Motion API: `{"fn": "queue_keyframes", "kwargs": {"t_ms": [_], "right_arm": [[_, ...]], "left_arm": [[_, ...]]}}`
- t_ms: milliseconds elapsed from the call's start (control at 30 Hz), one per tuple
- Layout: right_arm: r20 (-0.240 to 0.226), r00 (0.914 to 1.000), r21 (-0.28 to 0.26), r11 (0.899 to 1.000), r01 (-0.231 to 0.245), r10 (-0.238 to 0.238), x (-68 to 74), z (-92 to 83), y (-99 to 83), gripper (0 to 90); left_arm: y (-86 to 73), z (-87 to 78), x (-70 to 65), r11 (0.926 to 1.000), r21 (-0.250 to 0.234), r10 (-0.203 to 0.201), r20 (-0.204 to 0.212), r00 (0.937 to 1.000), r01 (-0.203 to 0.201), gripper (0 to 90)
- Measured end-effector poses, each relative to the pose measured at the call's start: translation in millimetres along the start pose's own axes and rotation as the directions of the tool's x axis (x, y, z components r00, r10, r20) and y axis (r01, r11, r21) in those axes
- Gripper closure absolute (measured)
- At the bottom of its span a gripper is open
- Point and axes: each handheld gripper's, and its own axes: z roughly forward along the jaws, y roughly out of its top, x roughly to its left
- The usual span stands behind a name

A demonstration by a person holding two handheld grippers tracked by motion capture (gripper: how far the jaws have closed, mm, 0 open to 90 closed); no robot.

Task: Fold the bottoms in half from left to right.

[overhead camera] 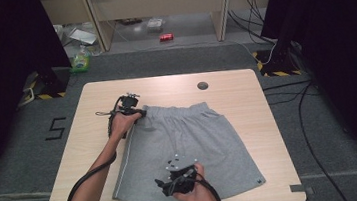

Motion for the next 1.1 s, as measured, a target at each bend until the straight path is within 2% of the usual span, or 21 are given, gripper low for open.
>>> {"fn": "queue_keyframes", "kwargs": {"t_ms": [400,600,667,700,867,1000,1100], "right_arm": [[-0.077,0.9958,0.019,0.999,0.051,-0.049,48.5,41.4,22.4,28.5],[-0.089,0.9941,0.041,0.997,0.066,-0.062,64.6,59.9,24.7,28.6],[-0.111,0.9905,0.059,0.994,0.088,-0.081,74.6,69.8,25.2,29.2],[-0.117,0.9886,0.059,0.993,0.101,-0.094,77.3,73.1,25.4,29.1],[-0.139,0.9851,0.073,0.991,0.112,-0.101,86.1,83.0,27.1,28.9],[-0.152,0.9802,0.078,0.987,0.140,-0.127,93.4,90.3,29.5,33.4],[-0.159,0.9793,0.090,0.986,0.141,-0.125,94.9,92.8,28.4,34.9]], "left_arm": [[-0.5,-0.2,1.4,0.9999,0.000,-0.011,0.007,0.9999,0.011,75.4],[0.3,-0.2,1.1,0.9999,0.007,-0.010,0.005,0.9999,0.010,75.1],[0.4,-0.2,1.5,0.9999,0.009,-0.012,0.007,0.9999,0.012,74.8],[0.4,-0.5,1.9,0.9998,0.013,-0.013,0.011,0.9999,0.013,74.5],[-0.4,-0.7,3.8,0.9996,0.011,-0.027,0.021,0.9994,0.026,74.0],[0.1,-0.6,3.7,0.9996,0.013,-0.025,0.020,0.9995,0.025,73.8],[0.3,-0.7,3.2,0.9995,0.016,-0.026,0.017,0.9995,0.026,73.8]]}}
